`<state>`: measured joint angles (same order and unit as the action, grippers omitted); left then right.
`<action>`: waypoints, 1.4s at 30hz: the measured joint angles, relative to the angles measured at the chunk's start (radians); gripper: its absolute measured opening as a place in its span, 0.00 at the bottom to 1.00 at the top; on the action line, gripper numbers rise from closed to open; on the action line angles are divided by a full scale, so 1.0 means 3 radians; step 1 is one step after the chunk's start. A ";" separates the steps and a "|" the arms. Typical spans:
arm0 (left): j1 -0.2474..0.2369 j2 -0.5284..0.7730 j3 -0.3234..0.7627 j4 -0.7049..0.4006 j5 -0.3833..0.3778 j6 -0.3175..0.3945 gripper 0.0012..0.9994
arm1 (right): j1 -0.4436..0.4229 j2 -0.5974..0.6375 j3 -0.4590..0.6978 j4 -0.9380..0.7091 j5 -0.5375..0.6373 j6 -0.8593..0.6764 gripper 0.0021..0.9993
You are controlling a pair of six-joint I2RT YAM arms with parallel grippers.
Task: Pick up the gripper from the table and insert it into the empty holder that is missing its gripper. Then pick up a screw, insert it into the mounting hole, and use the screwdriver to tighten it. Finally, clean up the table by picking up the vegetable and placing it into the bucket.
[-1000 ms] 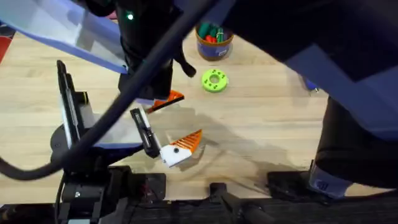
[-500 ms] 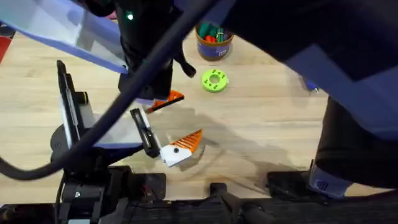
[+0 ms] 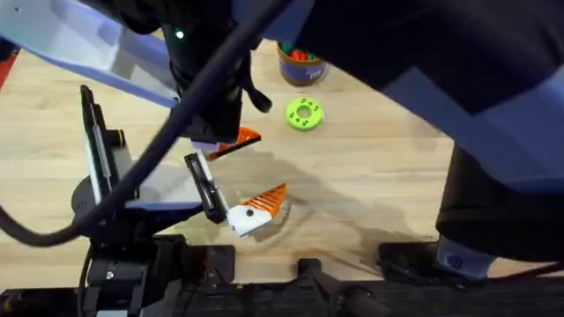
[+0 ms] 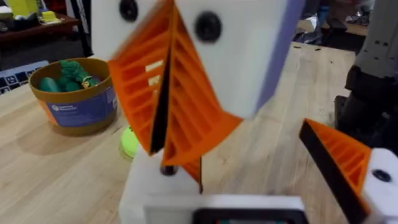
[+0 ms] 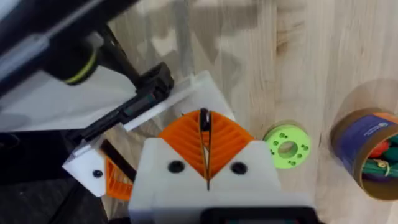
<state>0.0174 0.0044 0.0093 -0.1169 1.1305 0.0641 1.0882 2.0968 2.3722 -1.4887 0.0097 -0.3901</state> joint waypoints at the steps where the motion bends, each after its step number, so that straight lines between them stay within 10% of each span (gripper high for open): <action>1: 0.0000 0.0000 0.0001 0.0000 0.0000 -0.0001 0.99 | 0.0000 0.0000 0.0000 0.0000 0.0000 0.0000 0.00; 42: 0.0000 0.0006 0.0001 -0.0005 0.0008 -0.0040 0.99 | 0.0000 0.0102 0.0001 0.0001 0.0000 0.0014 0.00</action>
<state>0.0174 0.0063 0.0097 -0.1184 1.1328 0.0521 1.0882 2.1273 2.3726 -1.4883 0.0097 -0.3859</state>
